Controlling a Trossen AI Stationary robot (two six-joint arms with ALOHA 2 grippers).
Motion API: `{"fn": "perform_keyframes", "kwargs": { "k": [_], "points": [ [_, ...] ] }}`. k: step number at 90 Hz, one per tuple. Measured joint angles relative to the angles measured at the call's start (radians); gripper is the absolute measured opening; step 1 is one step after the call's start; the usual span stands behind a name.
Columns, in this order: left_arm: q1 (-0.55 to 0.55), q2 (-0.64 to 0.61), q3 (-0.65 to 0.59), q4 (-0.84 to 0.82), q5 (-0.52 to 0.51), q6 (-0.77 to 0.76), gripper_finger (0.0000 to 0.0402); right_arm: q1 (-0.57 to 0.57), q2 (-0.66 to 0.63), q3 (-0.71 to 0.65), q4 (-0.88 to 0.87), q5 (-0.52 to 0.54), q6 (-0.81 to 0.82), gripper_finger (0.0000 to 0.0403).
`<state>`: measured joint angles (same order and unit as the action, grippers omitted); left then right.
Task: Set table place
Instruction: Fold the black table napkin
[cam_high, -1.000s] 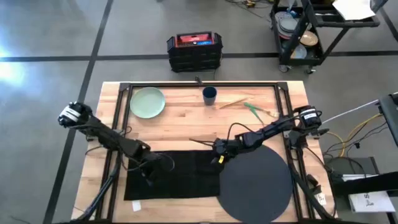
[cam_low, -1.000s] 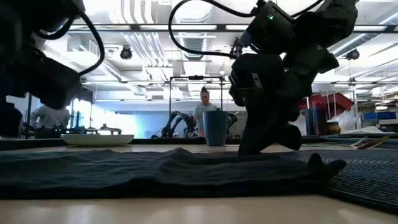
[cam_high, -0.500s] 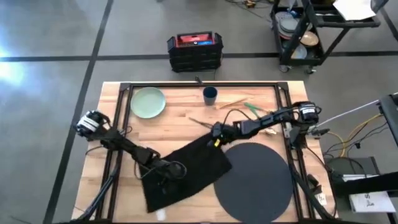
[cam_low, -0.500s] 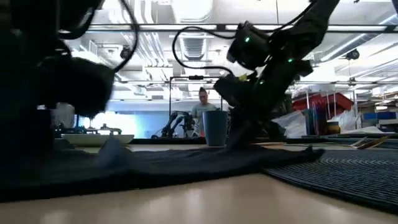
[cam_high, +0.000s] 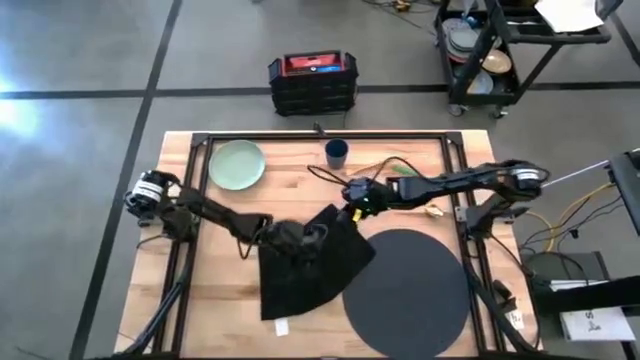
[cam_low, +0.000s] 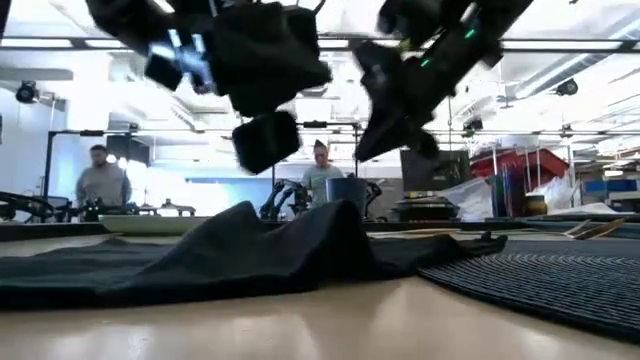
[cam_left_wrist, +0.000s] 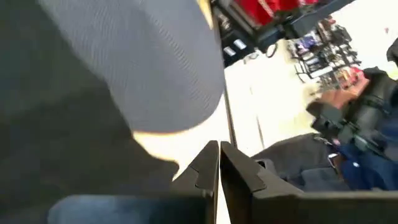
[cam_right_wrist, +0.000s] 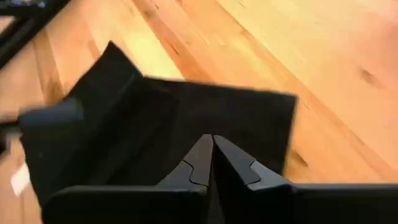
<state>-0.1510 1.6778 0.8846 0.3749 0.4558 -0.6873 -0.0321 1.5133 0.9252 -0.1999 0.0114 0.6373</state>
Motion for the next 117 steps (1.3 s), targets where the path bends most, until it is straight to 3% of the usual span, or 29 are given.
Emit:
{"fn": "perform_keyframes", "kwargs": {
  "k": [7, 23, 41, 55, 84, 117],
  "points": [
    [0.054, -0.020, 0.033, -0.145, -0.016, 0.096, 0.0000, 0.054, -0.045, -0.039, -0.047, 0.028, 0.041, 0.0000],
    [0.190, -0.011, 0.142, -0.473, -0.182, 0.423, 0.0000, 0.196, -0.081, -0.114, -0.034, 0.105, 0.213, 0.0000],
    [0.362, 0.077, 0.226, -0.563, -0.074, 0.654, 0.0000, 0.299, -0.071, -0.140, -0.040, 0.208, 0.376, 0.0000],
    [0.416, 0.168, 0.285, -0.638, 0.021, 0.768, 0.0000, 0.316, -0.078, -0.143, -0.077, 0.267, 0.452, 0.0000],
    [0.416, 0.326, 0.415, -0.754, 0.036, 0.893, 0.0000, 0.323, -0.110, -0.143, -0.134, 0.349, 0.549, 0.0000],
    [0.432, 0.348, 0.434, -0.911, -0.196, 0.906, 0.0000, 0.322, -0.148, -0.143, -0.167, 0.360, 0.549, 0.0000]
  ]
}}
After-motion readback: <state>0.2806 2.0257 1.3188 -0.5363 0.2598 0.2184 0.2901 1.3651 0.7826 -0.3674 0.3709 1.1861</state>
